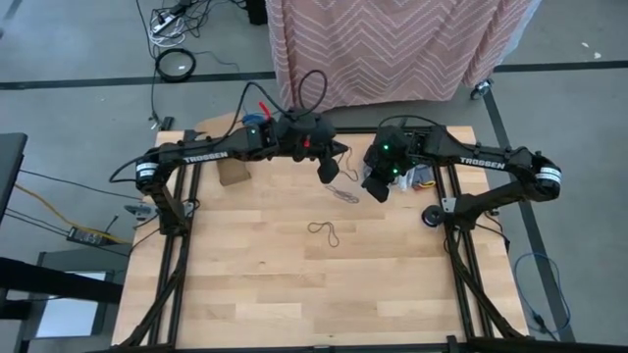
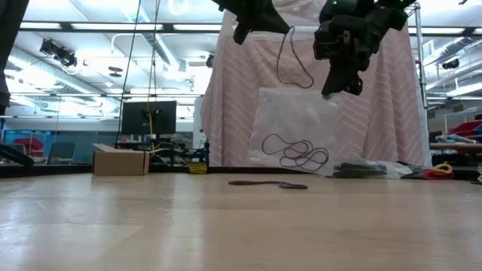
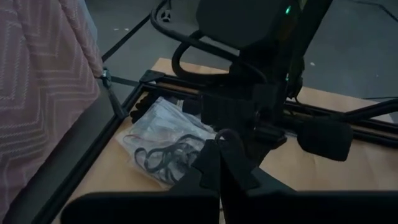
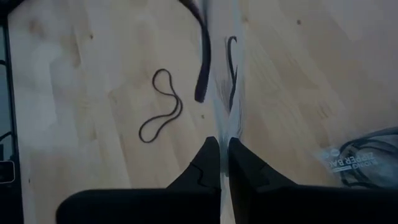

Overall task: Sort rubber bands
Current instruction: Put the black rubber band into the transparent zip bag

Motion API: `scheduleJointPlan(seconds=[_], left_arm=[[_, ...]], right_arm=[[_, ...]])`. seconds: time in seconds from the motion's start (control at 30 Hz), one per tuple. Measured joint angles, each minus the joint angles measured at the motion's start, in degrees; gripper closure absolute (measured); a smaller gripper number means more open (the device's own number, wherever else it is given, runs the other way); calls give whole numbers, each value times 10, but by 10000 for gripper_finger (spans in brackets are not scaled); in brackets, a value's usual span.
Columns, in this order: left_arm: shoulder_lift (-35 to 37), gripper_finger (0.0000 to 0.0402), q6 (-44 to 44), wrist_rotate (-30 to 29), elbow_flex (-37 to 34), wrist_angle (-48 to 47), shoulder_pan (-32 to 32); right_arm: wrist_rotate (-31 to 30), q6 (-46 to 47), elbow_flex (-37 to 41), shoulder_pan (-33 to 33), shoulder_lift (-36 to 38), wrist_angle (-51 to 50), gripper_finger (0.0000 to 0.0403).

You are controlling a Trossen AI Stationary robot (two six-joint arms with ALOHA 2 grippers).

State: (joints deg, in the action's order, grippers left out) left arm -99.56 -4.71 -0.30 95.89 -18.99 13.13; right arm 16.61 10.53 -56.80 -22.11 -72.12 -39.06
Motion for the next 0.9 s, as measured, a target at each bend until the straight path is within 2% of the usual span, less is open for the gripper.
scheduleJointPlan(seconds=[0.6, 0.9], left_arm=[[-2, 401, 2, -1, 0, 1, 4], [-1, 401, 0, 6, 0, 40, 3]], right_arm=[[-2, 1, 0, 0, 0, 0, 397], [-2, 1, 0, 0, 0, 0, 397]])
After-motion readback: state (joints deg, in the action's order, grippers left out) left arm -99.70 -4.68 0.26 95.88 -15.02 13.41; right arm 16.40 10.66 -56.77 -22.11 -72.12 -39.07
